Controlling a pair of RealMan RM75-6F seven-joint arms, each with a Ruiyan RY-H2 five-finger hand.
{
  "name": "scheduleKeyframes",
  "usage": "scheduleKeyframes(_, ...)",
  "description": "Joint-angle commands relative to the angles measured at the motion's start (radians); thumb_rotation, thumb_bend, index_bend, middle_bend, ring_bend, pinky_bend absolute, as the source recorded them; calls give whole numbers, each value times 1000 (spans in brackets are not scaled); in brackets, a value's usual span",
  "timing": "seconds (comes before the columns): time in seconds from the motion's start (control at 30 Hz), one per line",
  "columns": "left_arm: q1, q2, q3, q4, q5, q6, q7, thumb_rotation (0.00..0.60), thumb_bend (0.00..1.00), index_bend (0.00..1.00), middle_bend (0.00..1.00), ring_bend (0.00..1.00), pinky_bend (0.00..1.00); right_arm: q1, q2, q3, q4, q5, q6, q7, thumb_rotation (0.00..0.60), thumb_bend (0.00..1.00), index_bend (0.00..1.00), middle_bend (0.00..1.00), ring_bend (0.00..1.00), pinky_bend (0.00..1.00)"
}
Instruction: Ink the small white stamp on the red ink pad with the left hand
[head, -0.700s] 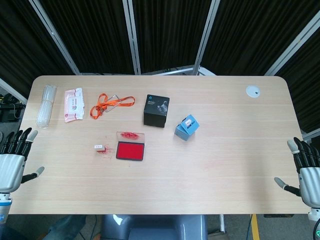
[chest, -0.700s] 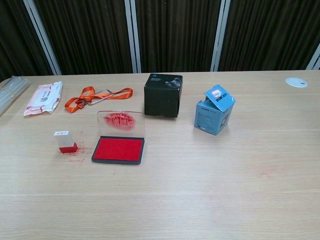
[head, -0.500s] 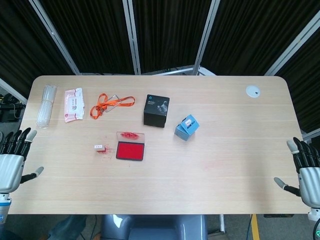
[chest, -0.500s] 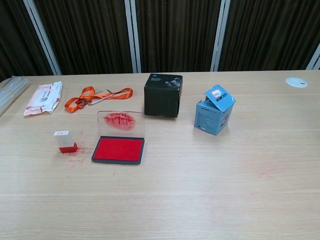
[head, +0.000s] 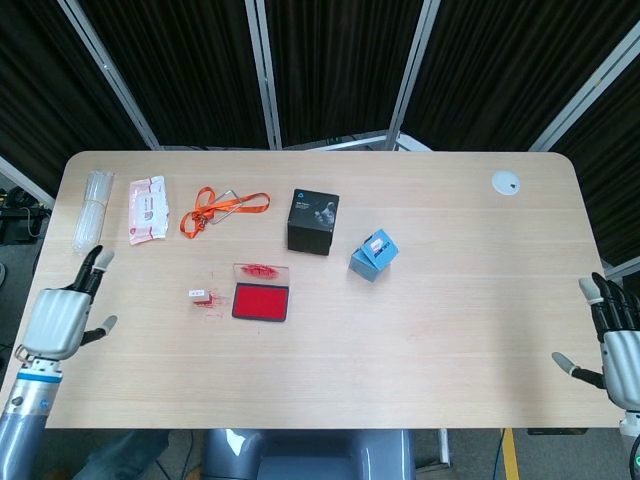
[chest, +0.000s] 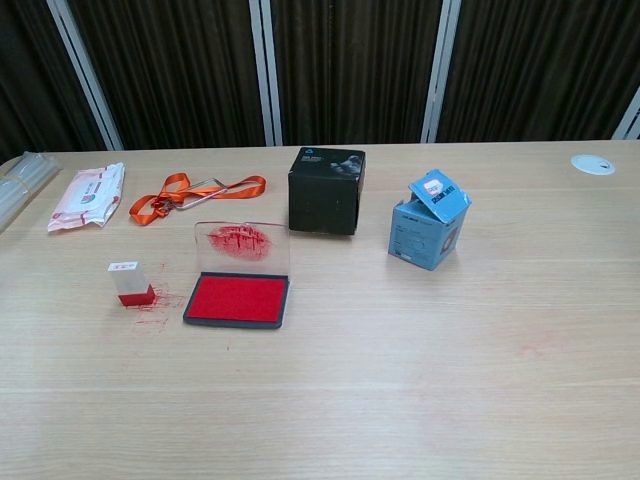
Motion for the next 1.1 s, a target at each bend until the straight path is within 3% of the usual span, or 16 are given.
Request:
scheduleKeyframes(0.03, -107, -108, -63, 48, -181, -176, 100, 600, 195, 0, 0, 634, 825, 5, -6, 3, 11, 13, -13, 1, 600, 0, 0, 0, 0, 0)
scheduleKeyframes(0.17, -158, -178, -97, 100, -271, -243, 110, 600, 226, 19, 0, 736, 844, 11, -14, 7, 28, 35, -33, -3, 600, 0, 0, 0, 0, 0)
scheduleKeyframes(0.43, -204, -272, -113, 201, -319, -290, 60, 600, 284, 164, 3, 796, 874, 16, -24, 9, 46, 58, -55, -13, 600, 0, 0, 0, 0, 0)
scheduleKeyframes(0.63, -230, -306, -112, 221, -337, -326, 30, 600, 293, 240, 124, 842, 906, 20, -30, 8, 48, 67, -69, -30, 600, 0, 0, 0, 0, 0)
scheduleKeyframes(1.1, -235, -308, -103, 190, -374, -341, -21, 600, 291, 362, 283, 851, 914, 21, -27, 8, 43, 71, -71, -27, 600, 0, 0, 0, 0, 0)
